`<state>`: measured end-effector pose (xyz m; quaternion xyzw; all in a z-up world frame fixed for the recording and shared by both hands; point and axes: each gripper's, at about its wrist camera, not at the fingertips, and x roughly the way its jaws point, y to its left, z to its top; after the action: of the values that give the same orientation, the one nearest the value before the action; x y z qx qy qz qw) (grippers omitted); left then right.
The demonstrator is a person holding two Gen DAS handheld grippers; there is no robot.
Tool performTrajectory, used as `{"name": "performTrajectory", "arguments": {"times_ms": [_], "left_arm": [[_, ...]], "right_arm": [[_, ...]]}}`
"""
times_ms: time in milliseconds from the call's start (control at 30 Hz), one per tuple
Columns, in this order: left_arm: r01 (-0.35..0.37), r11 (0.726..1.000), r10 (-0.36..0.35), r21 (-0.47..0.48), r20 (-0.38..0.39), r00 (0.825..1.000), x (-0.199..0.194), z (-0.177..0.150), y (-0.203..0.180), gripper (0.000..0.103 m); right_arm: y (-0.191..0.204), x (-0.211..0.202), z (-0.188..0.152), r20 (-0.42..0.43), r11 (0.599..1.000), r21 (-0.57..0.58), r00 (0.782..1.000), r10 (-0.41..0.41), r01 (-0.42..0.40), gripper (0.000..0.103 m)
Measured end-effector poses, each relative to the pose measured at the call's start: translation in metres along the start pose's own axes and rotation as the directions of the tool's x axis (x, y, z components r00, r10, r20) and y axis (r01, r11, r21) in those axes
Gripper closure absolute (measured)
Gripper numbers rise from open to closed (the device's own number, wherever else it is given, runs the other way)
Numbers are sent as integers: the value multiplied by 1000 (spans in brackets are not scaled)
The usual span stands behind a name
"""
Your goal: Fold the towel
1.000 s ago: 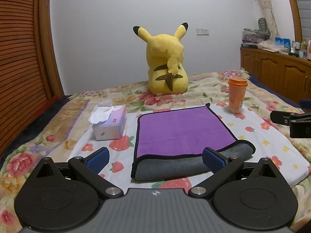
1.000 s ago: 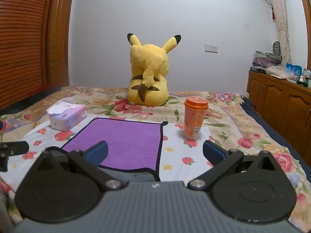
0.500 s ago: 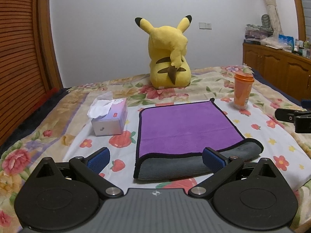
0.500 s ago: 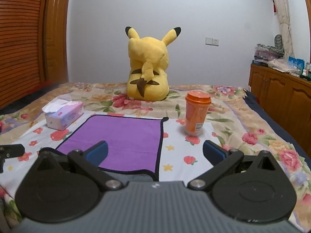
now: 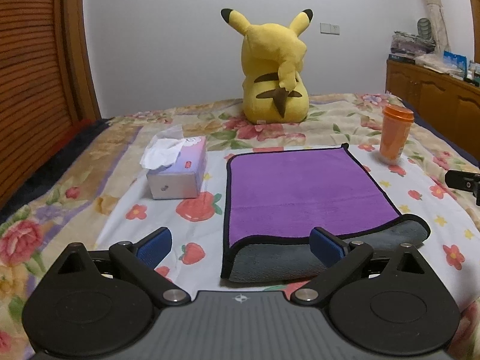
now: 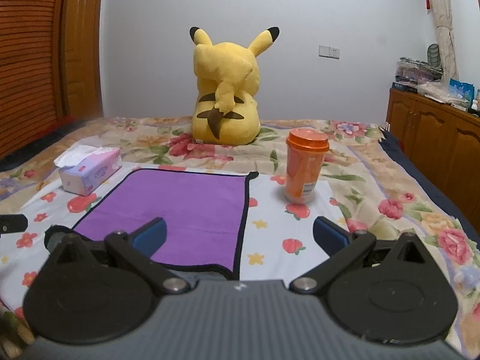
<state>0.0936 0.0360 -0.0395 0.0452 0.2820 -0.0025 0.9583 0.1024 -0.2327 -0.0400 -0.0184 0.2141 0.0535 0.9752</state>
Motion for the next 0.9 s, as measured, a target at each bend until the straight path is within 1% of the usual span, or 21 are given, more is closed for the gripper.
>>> {"name": "performTrajectory", "arguments": {"times_ms": [200, 367, 600, 700, 767, 900], "left_arm": [[17, 1000, -18, -15, -18, 1000, 14, 1, 7, 3], [30, 999, -31, -30, -56, 998, 29, 0, 15, 9], [67, 997, -70, -41, -91, 993, 48, 0, 22, 18], [83, 996, -86, -34, -107, 990, 57, 0, 22, 22], [93, 995, -95, -30, -116, 989, 62, -1, 22, 27], [112, 994, -113, -18, -130, 985, 72, 0, 23, 30]], "right_arm": [[1, 11, 1, -23, 1000, -15, 1000, 21, -21, 0], [3, 22, 1, -47, 999, -28, 998, 38, -39, 0], [5, 36, -1, -88, 997, -37, 994, 59, -63, 0], [6, 41, -2, -105, 997, -36, 992, 68, -72, 0], [7, 44, -3, -114, 996, -40, 991, 74, -79, 0], [9, 51, -6, -141, 995, -49, 986, 83, -91, 0]]}}
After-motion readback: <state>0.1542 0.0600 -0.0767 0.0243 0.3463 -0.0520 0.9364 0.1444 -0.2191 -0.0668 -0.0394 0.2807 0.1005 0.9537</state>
